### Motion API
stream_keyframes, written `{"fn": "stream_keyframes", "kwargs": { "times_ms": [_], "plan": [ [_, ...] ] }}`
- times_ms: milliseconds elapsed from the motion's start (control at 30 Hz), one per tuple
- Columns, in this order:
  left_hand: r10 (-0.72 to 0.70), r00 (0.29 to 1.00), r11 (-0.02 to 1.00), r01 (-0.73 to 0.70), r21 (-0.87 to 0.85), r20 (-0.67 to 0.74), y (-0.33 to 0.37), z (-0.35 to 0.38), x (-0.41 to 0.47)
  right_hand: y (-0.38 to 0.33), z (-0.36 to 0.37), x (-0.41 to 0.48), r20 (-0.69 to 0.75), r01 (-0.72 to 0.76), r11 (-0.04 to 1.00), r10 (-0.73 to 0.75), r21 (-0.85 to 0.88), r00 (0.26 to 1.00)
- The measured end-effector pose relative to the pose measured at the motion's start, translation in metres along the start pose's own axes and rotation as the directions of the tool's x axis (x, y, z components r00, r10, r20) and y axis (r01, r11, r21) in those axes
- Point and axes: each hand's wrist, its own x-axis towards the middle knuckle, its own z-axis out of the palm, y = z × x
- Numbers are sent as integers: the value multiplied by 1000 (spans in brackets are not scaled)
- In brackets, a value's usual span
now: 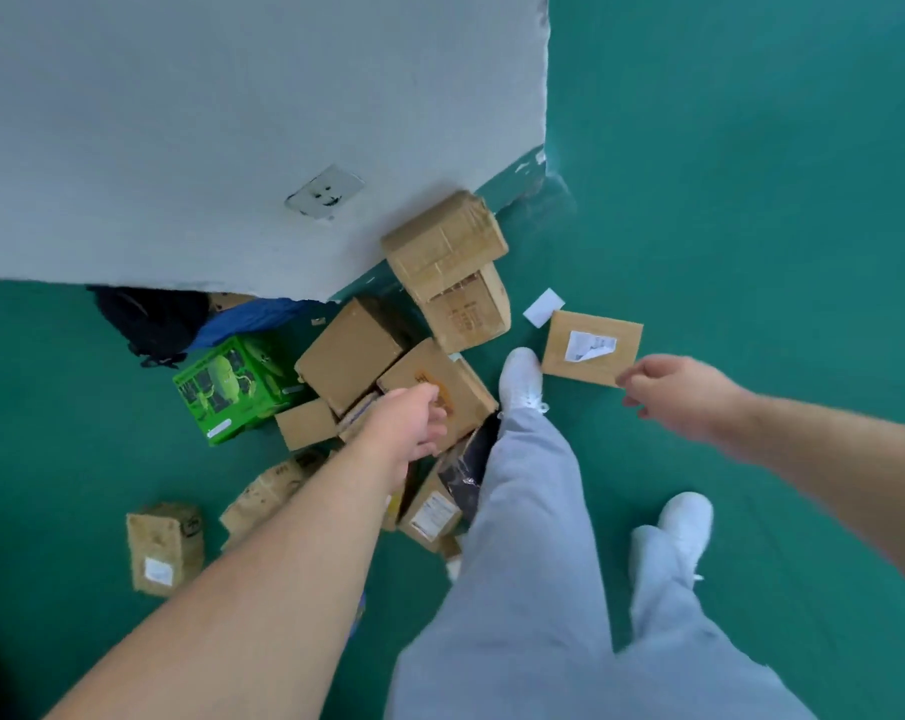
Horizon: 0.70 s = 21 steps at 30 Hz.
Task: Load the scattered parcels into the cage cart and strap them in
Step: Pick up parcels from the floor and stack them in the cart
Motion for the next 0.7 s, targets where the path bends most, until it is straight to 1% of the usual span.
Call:
{"fn": "stream_keyframes", "kwargs": {
  "times_ms": [67,133,233,367,467,567,633,700],
  "plan": [
    [31,999,999,-31,16,-29,30,-16,52,-44,13,55,9,32,997,-31,-75,999],
    [71,997,997,-70,44,-24,56,-27,96,-82,25,105,-1,82,991,-82,-109,997],
    [104,994,992,-100,79,-43,90,-35,153,-125,40,175,-50,87,996,-87,-14,995],
    [120,992,993,-119,27,-37,118,-35,200,-156,52,238,-69,71,997,-69,34,995],
    [111,994,993,-111,-35,10,135,-30,218,-168,55,261,-60,52,997,-49,49,997],
    [110,992,983,-99,-156,63,148,-23,226,-178,58,264,-8,86,985,-85,152,996],
    [126,991,971,-114,-209,46,150,-20,220,-180,57,260,0,82,964,-85,252,996],
    [172,985,953,-169,-250,-11,145,-21,202,-172,55,246,-31,78,944,-72,320,997]
  ]
}}
